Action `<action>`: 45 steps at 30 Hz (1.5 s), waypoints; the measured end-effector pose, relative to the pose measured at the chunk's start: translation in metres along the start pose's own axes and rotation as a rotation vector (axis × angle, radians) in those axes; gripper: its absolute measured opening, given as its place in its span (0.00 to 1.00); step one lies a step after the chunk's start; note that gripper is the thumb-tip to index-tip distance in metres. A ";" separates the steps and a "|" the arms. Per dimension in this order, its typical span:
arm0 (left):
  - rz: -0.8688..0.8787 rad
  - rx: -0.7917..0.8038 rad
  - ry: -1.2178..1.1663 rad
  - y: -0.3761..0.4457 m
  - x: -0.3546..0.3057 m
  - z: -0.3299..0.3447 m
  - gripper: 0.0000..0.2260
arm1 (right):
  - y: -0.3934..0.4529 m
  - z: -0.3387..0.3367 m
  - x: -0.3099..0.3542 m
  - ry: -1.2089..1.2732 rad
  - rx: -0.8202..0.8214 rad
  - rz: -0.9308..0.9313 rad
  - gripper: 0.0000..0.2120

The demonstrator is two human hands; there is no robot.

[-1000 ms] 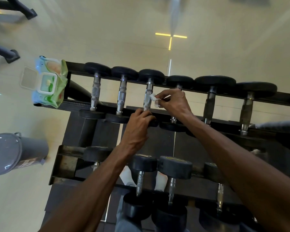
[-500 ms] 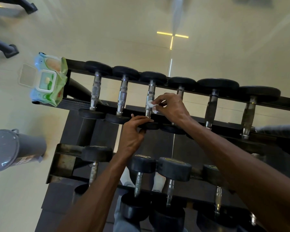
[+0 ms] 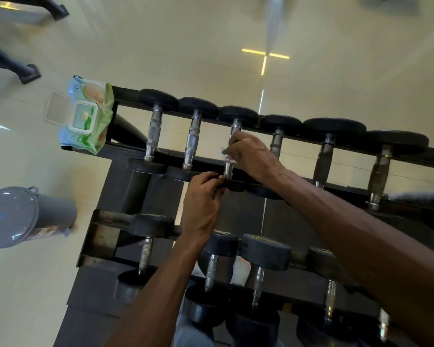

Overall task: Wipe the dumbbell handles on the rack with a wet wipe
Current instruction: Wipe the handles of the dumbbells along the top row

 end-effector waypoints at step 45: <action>-0.062 0.010 -0.090 0.003 0.006 -0.004 0.10 | -0.028 0.007 0.006 -0.054 0.197 -0.191 0.12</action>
Point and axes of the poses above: each hand's wrist, its own y-axis towards the middle knuckle, its own z-axis out of the palm, x = y × z, the point moved 1 cm from there along y, towards the middle knuckle, and after that the axes turned 4 degrees about x, right-handed, at the moved point
